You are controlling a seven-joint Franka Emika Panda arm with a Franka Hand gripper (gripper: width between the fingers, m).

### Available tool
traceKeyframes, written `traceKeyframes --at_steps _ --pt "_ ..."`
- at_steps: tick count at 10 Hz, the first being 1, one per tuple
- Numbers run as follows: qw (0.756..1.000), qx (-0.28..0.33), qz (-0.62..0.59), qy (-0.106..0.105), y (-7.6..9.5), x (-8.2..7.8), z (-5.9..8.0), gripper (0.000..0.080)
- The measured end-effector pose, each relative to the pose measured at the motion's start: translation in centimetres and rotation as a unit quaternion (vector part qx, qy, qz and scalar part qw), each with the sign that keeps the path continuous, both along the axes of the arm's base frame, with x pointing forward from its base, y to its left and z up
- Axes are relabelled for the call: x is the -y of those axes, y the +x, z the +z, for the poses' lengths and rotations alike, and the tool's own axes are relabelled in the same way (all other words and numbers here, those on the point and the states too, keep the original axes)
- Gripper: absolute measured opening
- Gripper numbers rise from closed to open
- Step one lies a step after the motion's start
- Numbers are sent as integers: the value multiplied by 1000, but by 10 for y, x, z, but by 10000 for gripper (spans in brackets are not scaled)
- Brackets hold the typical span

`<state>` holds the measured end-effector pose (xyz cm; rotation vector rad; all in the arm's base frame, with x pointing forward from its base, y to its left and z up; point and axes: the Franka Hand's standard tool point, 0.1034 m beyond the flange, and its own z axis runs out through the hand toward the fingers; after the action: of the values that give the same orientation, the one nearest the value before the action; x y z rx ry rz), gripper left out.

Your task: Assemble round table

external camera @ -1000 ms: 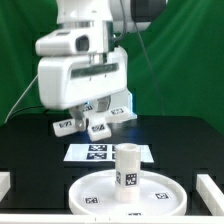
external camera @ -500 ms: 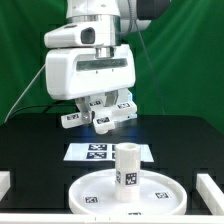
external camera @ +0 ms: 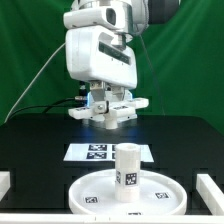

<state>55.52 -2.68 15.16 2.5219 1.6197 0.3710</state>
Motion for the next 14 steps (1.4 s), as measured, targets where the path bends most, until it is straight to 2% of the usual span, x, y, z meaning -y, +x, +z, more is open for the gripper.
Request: traceKeyframes --at_steps 3,4,6,7,10,12,14 --pt "1000 9 6 -5 2 4 -2 449" --pt "997 58 34 -26 8 3 -1 449" --pt "990 84 100 -47 17 -24 -12 449" --pt "987 90 120 -51 17 -34 -20 449" --pt "990 84 105 -45 16 -32 -22 449" --pt "996 72 51 -20 12 -51 -23 449" --pt "998 57 25 -9 3 -63 -26 449"
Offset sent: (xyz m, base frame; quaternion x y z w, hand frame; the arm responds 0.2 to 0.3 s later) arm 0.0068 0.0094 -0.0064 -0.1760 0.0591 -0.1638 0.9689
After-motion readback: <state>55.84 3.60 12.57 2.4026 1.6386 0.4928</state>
